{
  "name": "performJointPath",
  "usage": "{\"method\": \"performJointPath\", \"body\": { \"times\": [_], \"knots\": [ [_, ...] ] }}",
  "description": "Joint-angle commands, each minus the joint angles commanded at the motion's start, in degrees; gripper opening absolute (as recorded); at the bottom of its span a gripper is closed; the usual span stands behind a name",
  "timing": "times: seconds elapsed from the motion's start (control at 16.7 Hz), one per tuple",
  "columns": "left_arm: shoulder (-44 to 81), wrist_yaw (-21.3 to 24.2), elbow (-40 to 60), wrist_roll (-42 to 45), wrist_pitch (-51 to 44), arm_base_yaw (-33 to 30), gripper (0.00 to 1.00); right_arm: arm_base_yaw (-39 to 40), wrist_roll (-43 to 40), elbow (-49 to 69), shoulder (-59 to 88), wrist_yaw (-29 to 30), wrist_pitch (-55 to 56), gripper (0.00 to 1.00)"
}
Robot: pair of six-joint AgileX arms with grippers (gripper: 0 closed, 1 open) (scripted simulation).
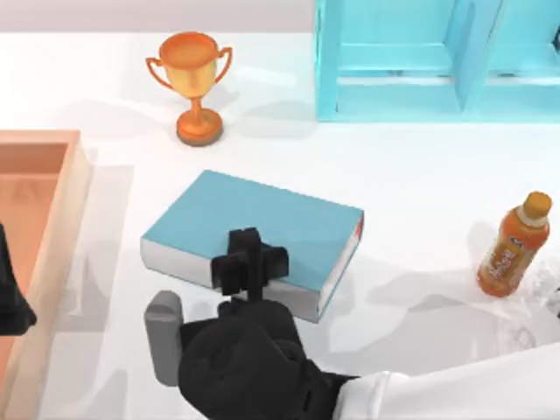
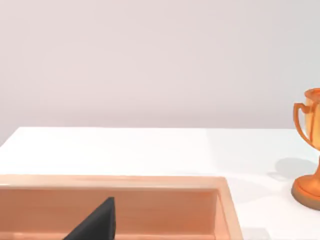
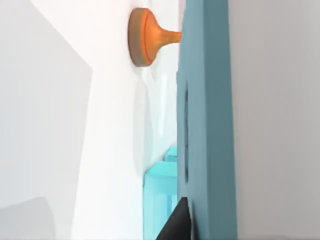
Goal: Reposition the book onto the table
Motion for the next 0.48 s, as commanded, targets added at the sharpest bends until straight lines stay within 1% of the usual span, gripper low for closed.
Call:
{"method": "performJointPath", "body": {
  "times": [0.48],
  "knots": [
    [0.0, 0.0, 0.0, 0.0, 0.0, 0.0, 1.00, 0.5, 0.8, -0.4, -0.2, 0.5, -0.7, 0.00]
  ]
}}
